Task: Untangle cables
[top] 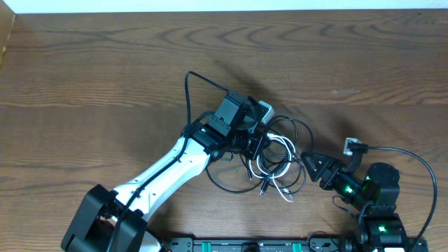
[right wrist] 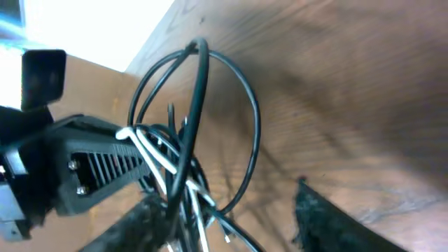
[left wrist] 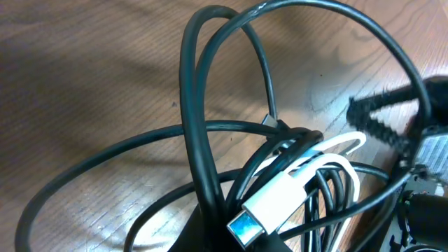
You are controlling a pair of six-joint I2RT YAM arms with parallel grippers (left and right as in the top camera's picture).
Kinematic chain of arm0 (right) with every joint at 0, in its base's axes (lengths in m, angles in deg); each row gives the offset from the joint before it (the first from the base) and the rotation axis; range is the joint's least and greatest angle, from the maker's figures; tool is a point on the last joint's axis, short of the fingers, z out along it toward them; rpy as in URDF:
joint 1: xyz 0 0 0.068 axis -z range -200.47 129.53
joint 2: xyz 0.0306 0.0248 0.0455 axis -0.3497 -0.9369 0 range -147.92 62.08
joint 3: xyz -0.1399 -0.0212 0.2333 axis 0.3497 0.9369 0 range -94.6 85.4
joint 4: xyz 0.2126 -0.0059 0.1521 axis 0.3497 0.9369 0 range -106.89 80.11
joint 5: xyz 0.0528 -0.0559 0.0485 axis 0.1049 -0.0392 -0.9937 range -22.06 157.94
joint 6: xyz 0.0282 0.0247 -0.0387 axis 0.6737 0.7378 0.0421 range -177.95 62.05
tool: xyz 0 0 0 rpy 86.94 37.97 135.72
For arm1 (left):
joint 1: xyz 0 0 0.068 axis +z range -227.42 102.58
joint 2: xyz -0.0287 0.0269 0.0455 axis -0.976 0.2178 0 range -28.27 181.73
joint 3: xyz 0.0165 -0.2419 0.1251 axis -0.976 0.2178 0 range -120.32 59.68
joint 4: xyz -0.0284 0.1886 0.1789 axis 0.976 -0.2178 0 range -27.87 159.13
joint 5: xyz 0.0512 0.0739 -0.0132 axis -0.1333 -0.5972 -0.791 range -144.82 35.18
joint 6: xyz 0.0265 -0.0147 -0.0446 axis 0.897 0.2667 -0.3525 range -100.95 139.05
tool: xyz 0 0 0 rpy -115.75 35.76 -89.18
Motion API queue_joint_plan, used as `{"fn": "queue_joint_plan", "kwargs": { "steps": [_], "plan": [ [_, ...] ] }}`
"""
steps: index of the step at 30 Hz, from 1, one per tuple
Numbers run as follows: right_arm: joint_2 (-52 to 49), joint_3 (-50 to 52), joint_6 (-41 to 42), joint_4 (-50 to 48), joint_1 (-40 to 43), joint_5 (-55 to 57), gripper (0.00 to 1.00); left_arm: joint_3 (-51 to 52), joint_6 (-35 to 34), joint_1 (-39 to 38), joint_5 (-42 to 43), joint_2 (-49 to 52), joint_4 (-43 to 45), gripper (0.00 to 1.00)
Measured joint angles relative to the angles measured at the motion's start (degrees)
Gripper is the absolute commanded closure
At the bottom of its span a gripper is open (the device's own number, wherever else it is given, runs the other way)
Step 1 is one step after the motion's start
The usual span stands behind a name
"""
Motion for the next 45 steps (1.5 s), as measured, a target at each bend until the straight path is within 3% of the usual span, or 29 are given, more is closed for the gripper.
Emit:
{"fn": "queue_joint_plan", "kwargs": {
  "steps": [4,10,17,21,28,35,40,45],
  "plan": [
    [0.0,0.0,0.61,-6.14,0.57,-1.88,0.23,0.0,-0.07,0.0,-1.38,0.0,-0.17,0.92],
    [0.04,0.0,1.05,-6.69,1.81,-5.14,0.29,0.0,-1.92,1.51,0.96,0.0,1.77,0.92],
    [0.04,0.0,1.31,-2.51,5.44,-4.61,0.23,0.0,-7.58,10.29,10.1,0.0,1.46,0.92],
    [0.04,0.0,1.2,-1.99,6.78,-3.54,0.41,0.0,-9.16,14.75,18.62,0.0,4.83,0.92],
    [0.04,0.04,0.46,-4.57,6.84,-5.73,0.44,0.0,-7.39,10.34,29.4,0.0,5.27,0.92],
    [0.07,0.0,-3.08,-18.47,6.91,-17.14,0.43,0.0,-4.15,5.25,30.16,0.0,4.46,0.92],
    [0.04,0.0,-3.89,-18.84,6.91,-21.07,0.53,0.0,-3.28,4.33,30.14,0.0,4.42,0.92],
    [0.04,0.0,-3.96,-18.82,6.91,-23.63,0.52,0.0,-3.1,4.07,29.73,0.0,4.42,0.92]
  ]
}}
